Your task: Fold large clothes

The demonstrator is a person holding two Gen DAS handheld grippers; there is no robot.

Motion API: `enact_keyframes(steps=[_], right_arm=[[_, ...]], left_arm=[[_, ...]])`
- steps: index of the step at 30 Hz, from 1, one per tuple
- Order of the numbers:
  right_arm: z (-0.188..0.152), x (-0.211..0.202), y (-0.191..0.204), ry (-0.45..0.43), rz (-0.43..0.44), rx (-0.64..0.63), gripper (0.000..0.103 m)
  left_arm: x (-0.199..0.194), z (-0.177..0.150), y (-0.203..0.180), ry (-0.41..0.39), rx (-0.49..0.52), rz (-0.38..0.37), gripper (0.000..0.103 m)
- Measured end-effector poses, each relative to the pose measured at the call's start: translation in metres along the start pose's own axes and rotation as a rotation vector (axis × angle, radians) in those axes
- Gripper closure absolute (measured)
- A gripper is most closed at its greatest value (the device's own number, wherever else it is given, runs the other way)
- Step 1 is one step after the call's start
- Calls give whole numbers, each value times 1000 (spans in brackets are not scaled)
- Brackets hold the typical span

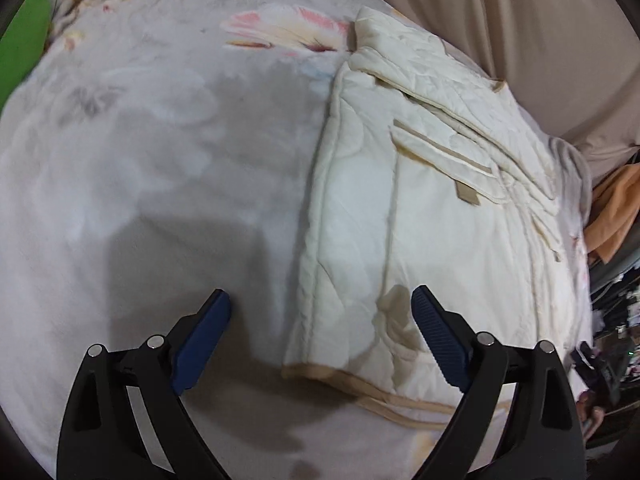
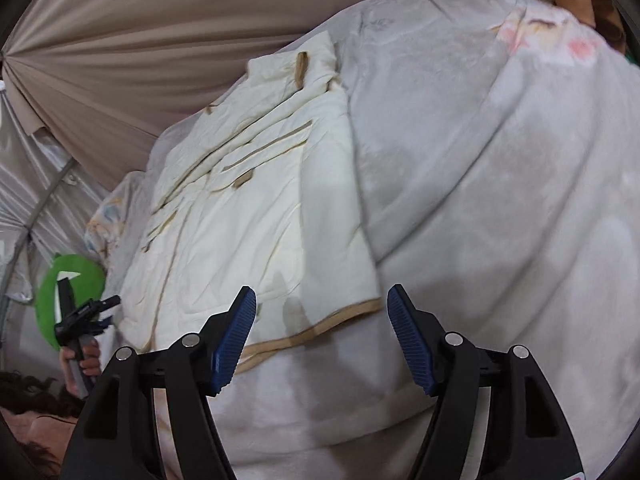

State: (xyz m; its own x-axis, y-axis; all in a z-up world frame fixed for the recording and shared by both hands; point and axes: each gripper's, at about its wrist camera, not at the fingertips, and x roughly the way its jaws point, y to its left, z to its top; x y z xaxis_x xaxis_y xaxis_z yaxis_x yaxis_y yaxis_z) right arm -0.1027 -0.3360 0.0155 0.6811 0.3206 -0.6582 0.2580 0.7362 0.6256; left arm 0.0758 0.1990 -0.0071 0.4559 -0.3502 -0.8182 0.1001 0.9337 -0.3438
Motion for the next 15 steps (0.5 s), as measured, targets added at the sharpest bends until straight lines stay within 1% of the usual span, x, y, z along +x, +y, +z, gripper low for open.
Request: enact_keyframes(steps=[2,3,4,5,6,7,8,9,11,13,15], right_arm=[[0,8,7,-3,7,-12,35],[0,12,11,-3,12,-23,35],[0,15,14,-3,17,-27,35],[0,17,16,-6,22,-26,40],[0,19,18,-6,29,-30,55],[-1,19,18,-10,24,-36,67],[-2,19,21,-22,7,-47,87],[-3,19,21,-24,16,-47,91],[-5,8,21,-63,49,-41,95],[-7,-16,29,-135,73,-78,99],[-8,-45,34,-205,126,-95,100]], left_arm=[[-1,-5,-6,-1,18,-40,26],[0,-6,-11,9,32,-77,39],[0,-7,-14,19,42,-103,46],[-1,-8,-18,9,55,-94,49],[-3,-9,-22,-5,74,-80,61],[-5,-11,-26,-15,94,-72,78],[-10,-11,-28,-30,109,-62,83],[-16,-12,-29,-52,115,-54,91],[-36,-13,-27,-97,120,-84,94],[-63,-16,-24,-145,111,-135,96],[-102,-21,-28,-224,112,-212,96]])
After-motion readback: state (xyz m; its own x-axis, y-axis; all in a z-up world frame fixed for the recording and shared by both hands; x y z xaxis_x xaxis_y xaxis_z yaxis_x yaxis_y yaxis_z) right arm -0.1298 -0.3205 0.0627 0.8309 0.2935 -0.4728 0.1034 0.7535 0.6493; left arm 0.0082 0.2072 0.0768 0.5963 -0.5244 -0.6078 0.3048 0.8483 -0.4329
